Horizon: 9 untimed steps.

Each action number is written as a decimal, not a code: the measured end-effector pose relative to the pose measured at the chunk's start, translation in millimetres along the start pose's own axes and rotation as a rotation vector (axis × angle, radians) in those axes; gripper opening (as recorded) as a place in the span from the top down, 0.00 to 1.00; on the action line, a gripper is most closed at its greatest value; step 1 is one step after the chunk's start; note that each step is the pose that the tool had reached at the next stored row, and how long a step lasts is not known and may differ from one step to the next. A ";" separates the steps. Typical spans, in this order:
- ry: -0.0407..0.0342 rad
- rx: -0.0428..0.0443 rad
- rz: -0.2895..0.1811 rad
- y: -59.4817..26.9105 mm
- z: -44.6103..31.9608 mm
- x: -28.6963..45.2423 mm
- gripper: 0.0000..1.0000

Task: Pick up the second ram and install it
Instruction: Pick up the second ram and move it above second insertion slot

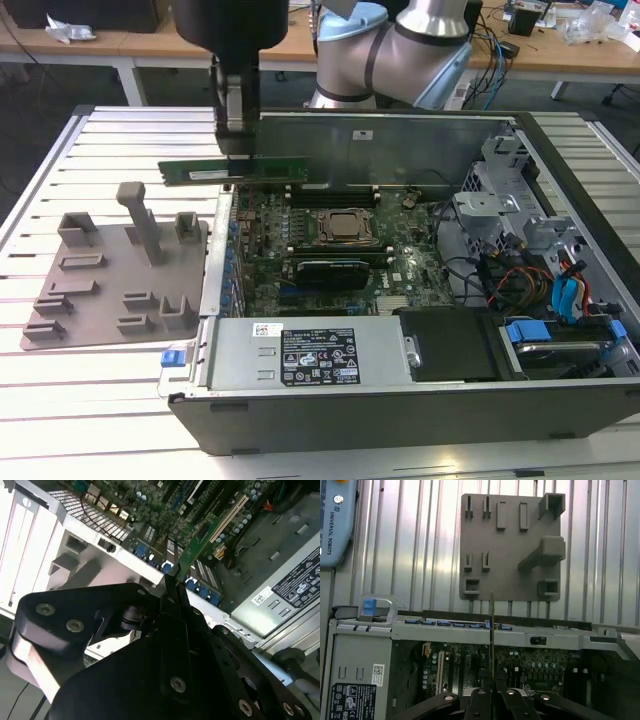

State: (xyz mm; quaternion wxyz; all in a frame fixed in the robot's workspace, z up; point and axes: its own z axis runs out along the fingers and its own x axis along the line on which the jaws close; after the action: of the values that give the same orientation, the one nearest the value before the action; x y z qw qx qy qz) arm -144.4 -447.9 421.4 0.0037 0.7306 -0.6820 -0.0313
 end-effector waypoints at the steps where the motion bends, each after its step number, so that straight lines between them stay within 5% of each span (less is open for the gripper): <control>1: 0.0000 -0.0002 0.000 -4.9 -0.3 0.3 0.86; 9: -0.0002 -0.0019 0.000 -43.9 -2.2 2.9 0.86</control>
State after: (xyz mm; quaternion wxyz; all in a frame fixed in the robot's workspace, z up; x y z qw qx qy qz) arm -100.4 -447.9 421.4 0.0043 0.7306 -0.6821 -0.0320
